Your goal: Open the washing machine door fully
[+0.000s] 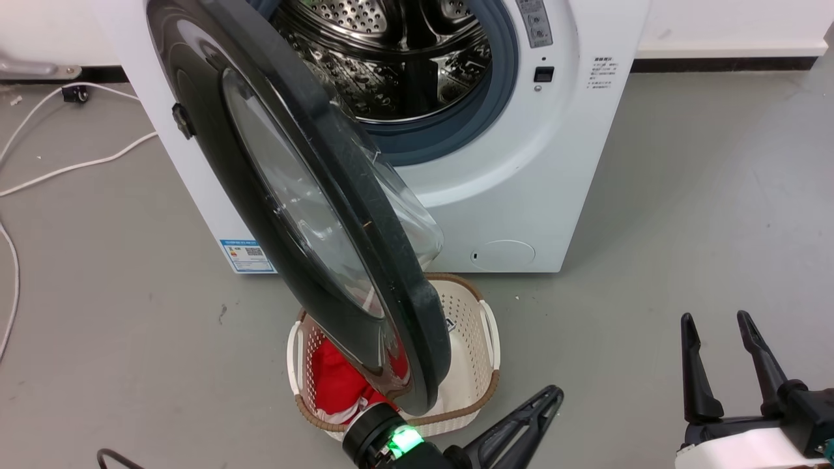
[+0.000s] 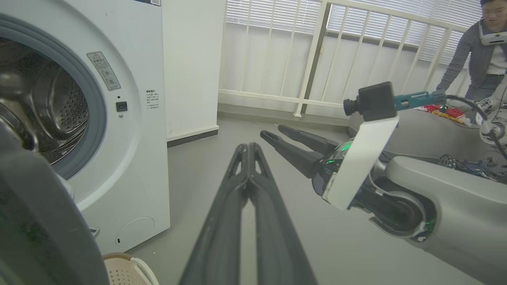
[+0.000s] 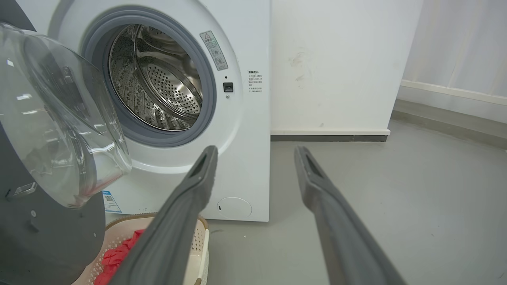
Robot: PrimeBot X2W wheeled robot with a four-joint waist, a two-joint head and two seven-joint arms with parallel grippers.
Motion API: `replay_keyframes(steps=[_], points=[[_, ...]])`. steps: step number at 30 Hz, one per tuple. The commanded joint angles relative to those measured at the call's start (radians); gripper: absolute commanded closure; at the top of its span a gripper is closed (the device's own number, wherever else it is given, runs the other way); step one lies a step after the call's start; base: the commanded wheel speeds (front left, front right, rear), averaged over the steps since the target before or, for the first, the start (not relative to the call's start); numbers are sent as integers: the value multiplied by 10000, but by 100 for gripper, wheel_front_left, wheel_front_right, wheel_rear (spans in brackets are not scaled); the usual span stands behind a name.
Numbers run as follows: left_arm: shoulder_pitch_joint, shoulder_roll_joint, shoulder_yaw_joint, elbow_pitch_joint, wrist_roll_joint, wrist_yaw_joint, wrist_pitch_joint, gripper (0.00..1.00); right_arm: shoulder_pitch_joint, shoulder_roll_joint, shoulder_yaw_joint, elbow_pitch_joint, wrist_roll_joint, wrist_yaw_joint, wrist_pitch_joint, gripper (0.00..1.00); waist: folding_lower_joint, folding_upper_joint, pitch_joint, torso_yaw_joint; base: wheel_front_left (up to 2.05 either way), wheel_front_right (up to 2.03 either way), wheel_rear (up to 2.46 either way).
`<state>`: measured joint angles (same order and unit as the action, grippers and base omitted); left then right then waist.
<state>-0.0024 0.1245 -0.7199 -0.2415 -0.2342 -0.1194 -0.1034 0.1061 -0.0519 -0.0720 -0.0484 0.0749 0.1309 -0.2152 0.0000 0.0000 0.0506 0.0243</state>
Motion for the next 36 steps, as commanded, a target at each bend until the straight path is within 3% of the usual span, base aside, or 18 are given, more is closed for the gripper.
replay_keyframes(steps=[1, 14, 36], points=[[1, -16, 26, 69, 21, 46, -69, 100, -102, 34, 18, 49, 45, -5, -29, 0, 0, 0, 44, -32, 0, 0, 0], [-550, -82, 945, 886, 427, 1033, -742, 100, -363, 32, 30, 178, 172, -5, -125, 0, 0, 0, 521, -107, 0, 0, 0], [-730, -141, 1835, 1727, 77, 1840, -1206, 100, -554, 32, 11, 467, 230, -5, -217, 0, 0, 0, 652, -51, 0, 0, 0]])
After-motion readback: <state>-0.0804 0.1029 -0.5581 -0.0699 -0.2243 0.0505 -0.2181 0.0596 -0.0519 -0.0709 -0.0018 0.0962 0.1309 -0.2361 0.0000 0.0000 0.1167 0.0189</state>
